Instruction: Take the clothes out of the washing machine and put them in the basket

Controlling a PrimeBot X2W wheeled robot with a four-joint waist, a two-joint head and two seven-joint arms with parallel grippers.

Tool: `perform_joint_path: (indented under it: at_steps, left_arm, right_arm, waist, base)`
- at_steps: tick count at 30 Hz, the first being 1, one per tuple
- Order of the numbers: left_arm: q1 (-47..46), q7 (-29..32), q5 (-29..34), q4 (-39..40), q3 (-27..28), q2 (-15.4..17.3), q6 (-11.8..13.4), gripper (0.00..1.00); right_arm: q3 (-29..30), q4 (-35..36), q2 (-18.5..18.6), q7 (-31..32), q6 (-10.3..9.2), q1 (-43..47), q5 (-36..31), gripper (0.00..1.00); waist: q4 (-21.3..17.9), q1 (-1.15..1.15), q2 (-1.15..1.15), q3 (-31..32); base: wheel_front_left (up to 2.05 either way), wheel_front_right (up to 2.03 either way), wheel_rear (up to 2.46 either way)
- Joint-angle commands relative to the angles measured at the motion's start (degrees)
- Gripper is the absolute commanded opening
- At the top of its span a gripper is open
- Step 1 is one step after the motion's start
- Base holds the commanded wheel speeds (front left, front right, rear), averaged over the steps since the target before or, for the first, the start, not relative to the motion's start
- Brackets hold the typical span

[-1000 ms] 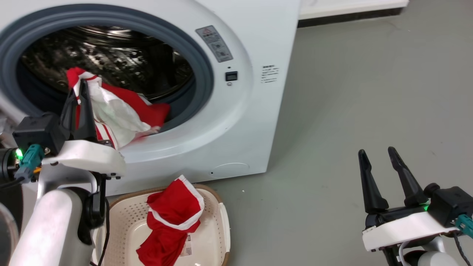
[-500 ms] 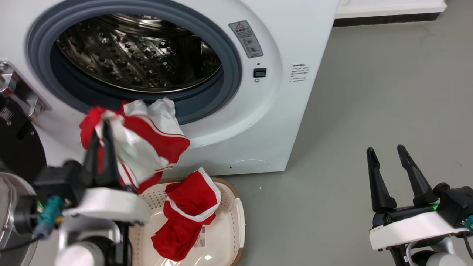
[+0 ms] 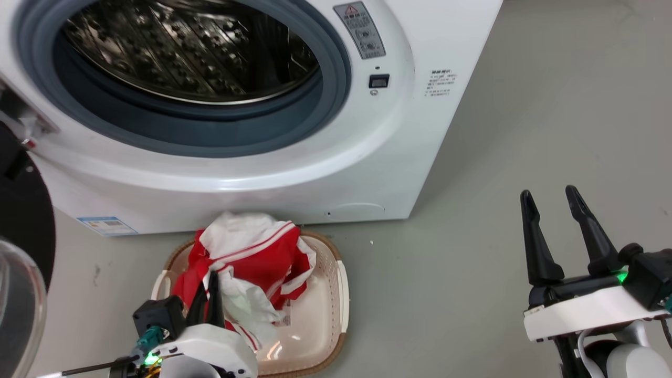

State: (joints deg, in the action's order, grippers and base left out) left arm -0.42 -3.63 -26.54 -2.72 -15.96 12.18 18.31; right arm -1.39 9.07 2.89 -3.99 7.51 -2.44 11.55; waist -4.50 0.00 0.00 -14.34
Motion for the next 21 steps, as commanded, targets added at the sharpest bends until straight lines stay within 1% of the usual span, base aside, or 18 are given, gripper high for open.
perform_joint_path:
  at_steps: [1,3,5,9,21]
  left_arm:
    - [-1.4,-1.3,-0.2,-1.6,0.2,-0.3,-0.4,0.0]
    - [-2.8,-3.8,-1.2,-5.4,0.7,-1.7,-1.3,0.0]
    - [-4.4,-5.9,-1.4,-9.2,1.2,-2.2,-2.0,0.0]
    - [-8.8,-8.5,-1.7,-16.9,2.3,-2.2,-3.3,0.0]
    - [-23.7,-11.2,-2.3,-41.9,5.1,-1.6,-6.5,0.0]
  right_arm:
    - [-0.2,0.2,0.0,-0.1,-0.04,-1.0,0.0,1.0]
    - [-0.3,0.4,0.0,-0.1,-0.04,-1.6,0.1,1.0]
    - [-0.3,0.6,0.0,-0.3,-0.04,-2.2,0.2,1.0]
    - [-0.8,0.9,0.5,-0.7,-0.04,-4.0,0.7,1.0]
    - [-2.6,-1.3,1.8,-3.4,-0.04,-8.6,3.5,1.0]
  waist:
    - [-0.7,0.0,0.0,-1.4]
    - [-1.4,0.0,0.0,-3.0]
    - [-2.1,0.0,0.0,-4.7]
    - [-4.1,0.0,0.0,-8.3]
    - [-10.4,0.0,0.0,-18.8]
  base:
    - [0.0,0.0,0.0]
    - [0.0,0.0,0.0]
    - [0.0,0.0,0.0]
    - [0.0,0.0,0.0]
    - [0.0,0.0,0.0]
